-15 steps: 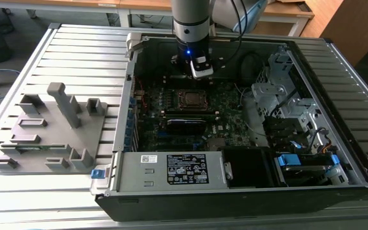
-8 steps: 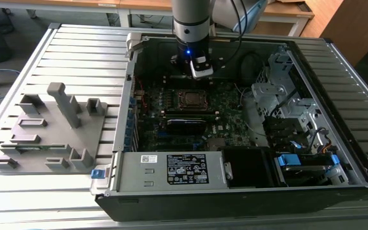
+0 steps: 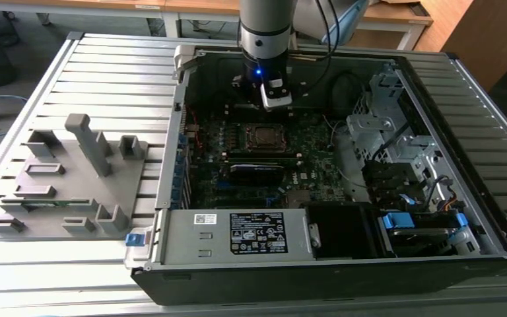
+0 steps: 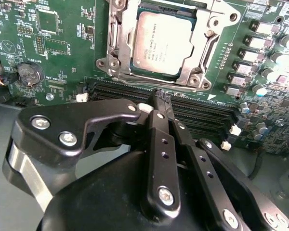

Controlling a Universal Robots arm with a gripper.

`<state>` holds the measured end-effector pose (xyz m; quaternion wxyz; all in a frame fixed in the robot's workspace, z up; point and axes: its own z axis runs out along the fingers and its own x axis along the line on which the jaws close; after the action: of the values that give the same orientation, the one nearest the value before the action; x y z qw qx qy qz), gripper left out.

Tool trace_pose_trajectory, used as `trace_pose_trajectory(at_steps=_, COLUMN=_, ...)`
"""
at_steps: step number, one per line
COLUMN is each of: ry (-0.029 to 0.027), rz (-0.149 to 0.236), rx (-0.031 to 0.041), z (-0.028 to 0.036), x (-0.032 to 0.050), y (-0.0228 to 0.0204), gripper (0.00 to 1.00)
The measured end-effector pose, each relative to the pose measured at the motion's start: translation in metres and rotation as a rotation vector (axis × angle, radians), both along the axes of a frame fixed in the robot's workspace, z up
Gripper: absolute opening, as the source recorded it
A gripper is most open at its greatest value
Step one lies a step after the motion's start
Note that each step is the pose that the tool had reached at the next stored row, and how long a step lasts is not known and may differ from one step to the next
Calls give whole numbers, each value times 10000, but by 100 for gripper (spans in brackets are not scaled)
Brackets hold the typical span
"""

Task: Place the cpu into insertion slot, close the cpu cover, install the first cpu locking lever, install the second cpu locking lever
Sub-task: 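Install the first cpu locking lever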

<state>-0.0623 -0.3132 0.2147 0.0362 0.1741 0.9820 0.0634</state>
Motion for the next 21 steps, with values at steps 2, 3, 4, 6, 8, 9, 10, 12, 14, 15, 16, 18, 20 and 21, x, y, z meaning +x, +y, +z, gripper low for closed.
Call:
trace_pose_trajectory(at_steps=2, ry=12, rz=2, rx=-1, z=-1, x=1, y=0, gripper=11)
trace_pose_trajectory(at_steps=3, ry=15, rz=1, rx=-3, z=-1, x=1, y=0, gripper=11)
trace_pose_trajectory(at_steps=4, ry=14, rz=2, rx=-16, z=-2, x=1, y=1, gripper=11)
trace_pose_trajectory(at_steps=6, ry=15, rz=10, rx=-80, z=-1, x=1, y=-3, gripper=11)
trace_pose_trajectory(at_steps=8, ry=16, rz=18, rx=-184, z=-1, x=1, y=-11, gripper=11)
trace_pose_trajectory(at_steps=9, ry=15, rz=24, rx=-249, z=-1, x=1, y=-16, gripper=11)
trace_pose_trajectory(at_steps=10, ry=14, rz=30, rx=-315, z=-1, x=1, y=-23, gripper=11)
trace_pose_trajectory(at_steps=12, ry=16, rz=39, rx=-428, z=0, x=0, y=-40, gripper=11)
trace_pose_trajectory(at_steps=14, ry=15, rz=52, rx=-507, z=-1, x=1, y=-65, gripper=11)
trace_pose_trajectory(at_steps=15, ry=15, rz=57, rx=-540, z=-1, x=1, y=-79, gripper=11)
trace_pose_trajectory(at_steps=16, ry=15, rz=63, rx=-573, z=-1, x=1, y=-93, gripper=11)
trace_pose_trajectory(at_steps=18, ry=16, rz=73, rx=-639, z=-1, x=1, y=-121, gripper=11)
trace_pose_trajectory(at_steps=20, ry=14, rz=98, rx=-690, z=-2, x=2, y=-139, gripper=11)
trace_pose_trajectory(at_steps=21, ry=13, rz=120, rx=-704, z=-3, x=5, y=-143, gripper=11)
